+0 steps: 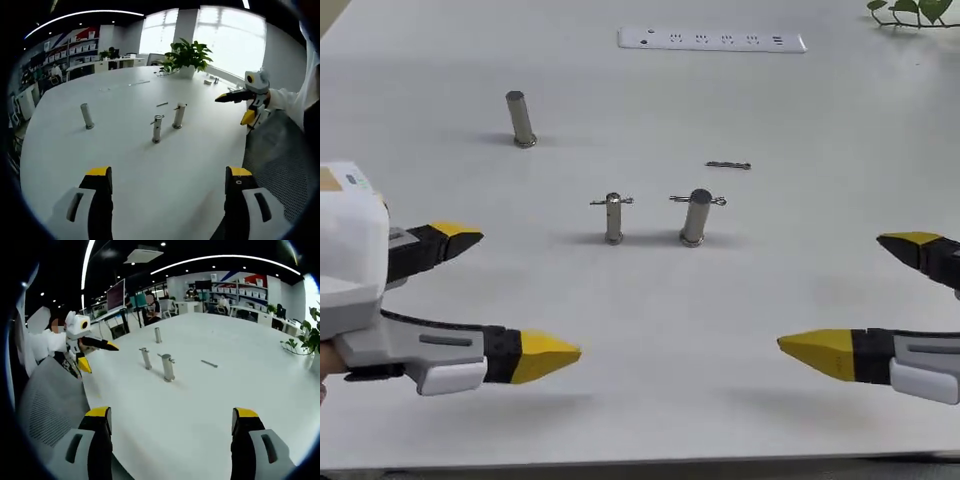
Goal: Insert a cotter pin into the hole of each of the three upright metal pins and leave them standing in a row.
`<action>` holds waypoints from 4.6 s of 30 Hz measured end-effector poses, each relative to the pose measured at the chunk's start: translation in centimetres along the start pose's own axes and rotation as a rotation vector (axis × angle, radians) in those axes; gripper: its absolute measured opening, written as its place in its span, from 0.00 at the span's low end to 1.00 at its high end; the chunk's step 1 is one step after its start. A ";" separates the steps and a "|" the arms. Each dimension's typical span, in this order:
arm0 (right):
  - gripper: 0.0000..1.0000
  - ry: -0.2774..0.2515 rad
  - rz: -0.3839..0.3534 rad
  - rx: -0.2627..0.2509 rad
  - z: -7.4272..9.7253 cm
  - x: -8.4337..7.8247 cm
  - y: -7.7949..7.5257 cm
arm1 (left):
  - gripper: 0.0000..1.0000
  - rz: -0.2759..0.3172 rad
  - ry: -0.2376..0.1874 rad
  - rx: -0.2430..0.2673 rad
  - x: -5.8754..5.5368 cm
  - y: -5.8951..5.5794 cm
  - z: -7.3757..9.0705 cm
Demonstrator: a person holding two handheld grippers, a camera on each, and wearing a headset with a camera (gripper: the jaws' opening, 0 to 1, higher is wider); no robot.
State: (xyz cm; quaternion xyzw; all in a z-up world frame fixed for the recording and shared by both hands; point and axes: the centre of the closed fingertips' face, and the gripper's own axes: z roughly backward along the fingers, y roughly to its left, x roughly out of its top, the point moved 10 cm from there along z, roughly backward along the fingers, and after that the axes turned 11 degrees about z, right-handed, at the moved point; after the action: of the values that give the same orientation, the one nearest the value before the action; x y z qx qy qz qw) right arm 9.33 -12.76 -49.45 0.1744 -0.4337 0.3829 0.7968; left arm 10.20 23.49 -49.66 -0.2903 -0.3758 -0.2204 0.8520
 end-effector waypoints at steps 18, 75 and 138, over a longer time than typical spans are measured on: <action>0.98 -0.017 -0.064 -0.057 1.1 0.0 -0.3 | 0.52 -0.049 -0.270 0.215 8.2 9.2 -2.1; 0.93 0.024 -0.068 -0.046 0.9 -0.3 -0.4 | 0.09 0.007 -0.204 0.334 10.2 13.7 -7.7; 0.98 -0.034 -0.116 0.048 1.7 -1.6 1.4 | 0.09 -0.144 -0.029 -0.029 1.9 -5.9 -8.4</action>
State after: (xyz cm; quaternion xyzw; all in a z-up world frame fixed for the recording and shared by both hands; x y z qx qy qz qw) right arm 6.78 -13.70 -49.91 0.2248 -0.4268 0.3434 0.8058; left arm 12.24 13.31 -50.89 -0.2780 -0.4046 -0.2822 0.8242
